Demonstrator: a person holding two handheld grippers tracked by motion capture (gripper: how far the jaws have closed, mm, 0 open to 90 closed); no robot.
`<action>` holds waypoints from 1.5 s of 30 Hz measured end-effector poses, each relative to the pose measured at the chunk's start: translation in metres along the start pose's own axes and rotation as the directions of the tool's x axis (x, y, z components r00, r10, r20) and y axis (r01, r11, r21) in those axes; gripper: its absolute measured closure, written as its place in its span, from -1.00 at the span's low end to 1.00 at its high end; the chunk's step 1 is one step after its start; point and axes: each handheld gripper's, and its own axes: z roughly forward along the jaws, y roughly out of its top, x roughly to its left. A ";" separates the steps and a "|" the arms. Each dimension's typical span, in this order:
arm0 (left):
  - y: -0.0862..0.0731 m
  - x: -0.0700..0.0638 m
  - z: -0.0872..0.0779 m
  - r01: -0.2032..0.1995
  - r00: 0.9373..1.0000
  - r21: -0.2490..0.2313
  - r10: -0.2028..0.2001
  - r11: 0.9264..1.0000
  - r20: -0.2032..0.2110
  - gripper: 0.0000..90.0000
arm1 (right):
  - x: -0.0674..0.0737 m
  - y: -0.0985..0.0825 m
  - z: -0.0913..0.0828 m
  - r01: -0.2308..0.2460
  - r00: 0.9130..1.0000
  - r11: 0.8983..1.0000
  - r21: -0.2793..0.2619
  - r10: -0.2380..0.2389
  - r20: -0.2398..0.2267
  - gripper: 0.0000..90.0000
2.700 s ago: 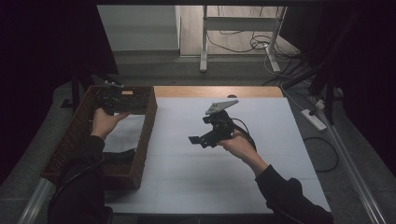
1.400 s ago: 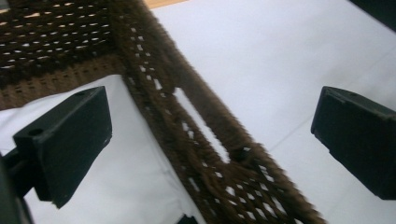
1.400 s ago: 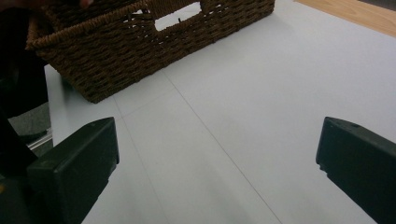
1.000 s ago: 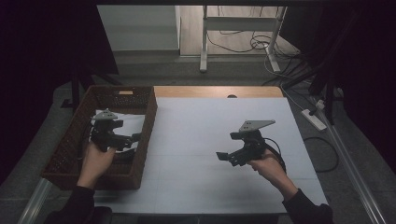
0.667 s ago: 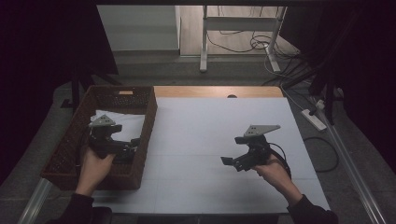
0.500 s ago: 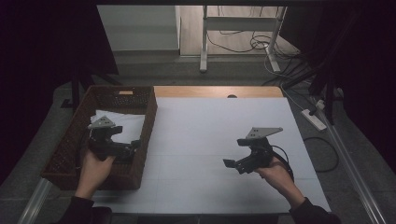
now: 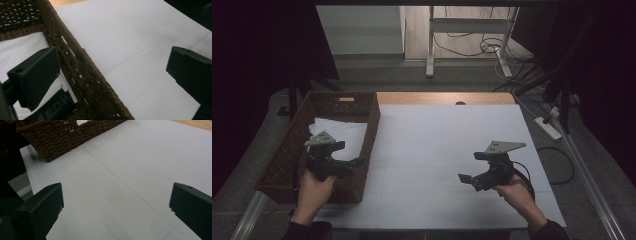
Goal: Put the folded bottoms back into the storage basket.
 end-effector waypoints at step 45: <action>-0.052 -0.016 -0.022 -0.033 0.993 -0.049 0.028 0.998 -0.111 -1.00 | -0.004 -0.049 -0.054 -0.058 0.982 0.998 -0.008 0.058 0.178 -0.99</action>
